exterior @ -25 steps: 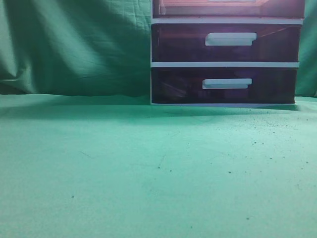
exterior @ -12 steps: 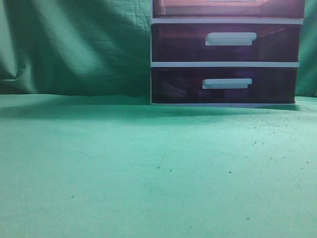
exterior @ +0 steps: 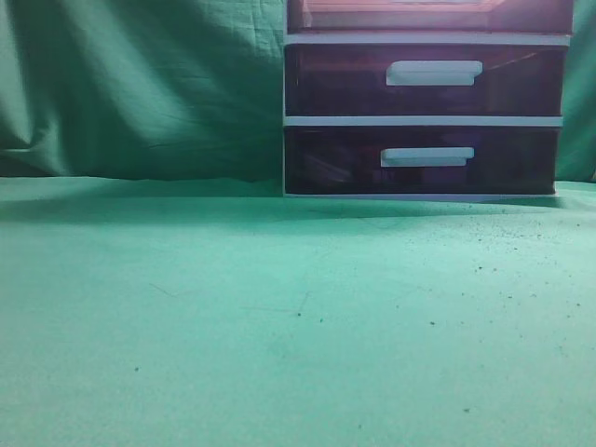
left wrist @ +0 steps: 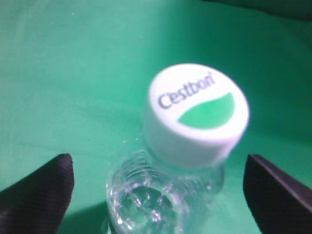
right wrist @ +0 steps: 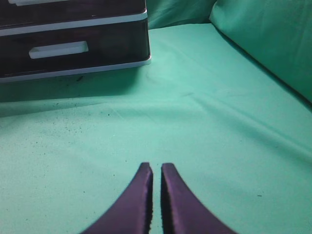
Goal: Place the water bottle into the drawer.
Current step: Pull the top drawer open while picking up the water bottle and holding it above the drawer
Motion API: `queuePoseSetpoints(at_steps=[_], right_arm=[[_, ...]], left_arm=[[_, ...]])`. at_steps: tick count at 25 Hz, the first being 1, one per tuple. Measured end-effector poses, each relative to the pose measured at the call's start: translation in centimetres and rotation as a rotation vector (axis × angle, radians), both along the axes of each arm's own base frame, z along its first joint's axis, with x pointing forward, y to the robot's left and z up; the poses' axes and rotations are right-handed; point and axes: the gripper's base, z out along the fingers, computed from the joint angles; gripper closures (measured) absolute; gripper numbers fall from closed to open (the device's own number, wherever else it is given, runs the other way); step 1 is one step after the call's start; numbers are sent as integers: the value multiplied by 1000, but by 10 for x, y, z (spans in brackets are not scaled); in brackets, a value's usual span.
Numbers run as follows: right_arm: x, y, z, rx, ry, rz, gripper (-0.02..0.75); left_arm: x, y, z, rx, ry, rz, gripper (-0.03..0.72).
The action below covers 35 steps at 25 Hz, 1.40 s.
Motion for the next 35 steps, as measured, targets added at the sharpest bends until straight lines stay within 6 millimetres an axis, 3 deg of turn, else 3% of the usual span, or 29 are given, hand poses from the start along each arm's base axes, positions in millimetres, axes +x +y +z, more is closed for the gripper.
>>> queuePoseSetpoints(at_steps=[3, 4, 12, 18, 23, 28, 31, 35], right_arm=[[0, 0, 0, 0, 0, 0, 691], [0, 0, 0, 0, 0, 0, 691], [0, 0, 0, 0, 0, 0, 691], [0, 0, 0, 0, 0, 0, 691], [0, 0, 0, 0, 0, 0, 691], [0, 0, 0, 0, 0, 0, 691], [0, 0, 0, 0, 0, 0, 691], [0, 0, 0, 0, 0, 9, 691]], left_arm=[[9, 1, -9, 2, 22, -1, 45], [11, 0, -12, 17, 32, -17, 114], [14, -2, -16, 43, 46, -59, 427], [7, -11, 4, 37, 78, -126, 417], [0, -50, 53, 148, 8, -259, 417], [-21, -91, 105, 164, -119, -351, 417], [-32, -113, 121, 154, -149, -413, 417], [-44, -129, 127, 217, -98, -430, 417]])
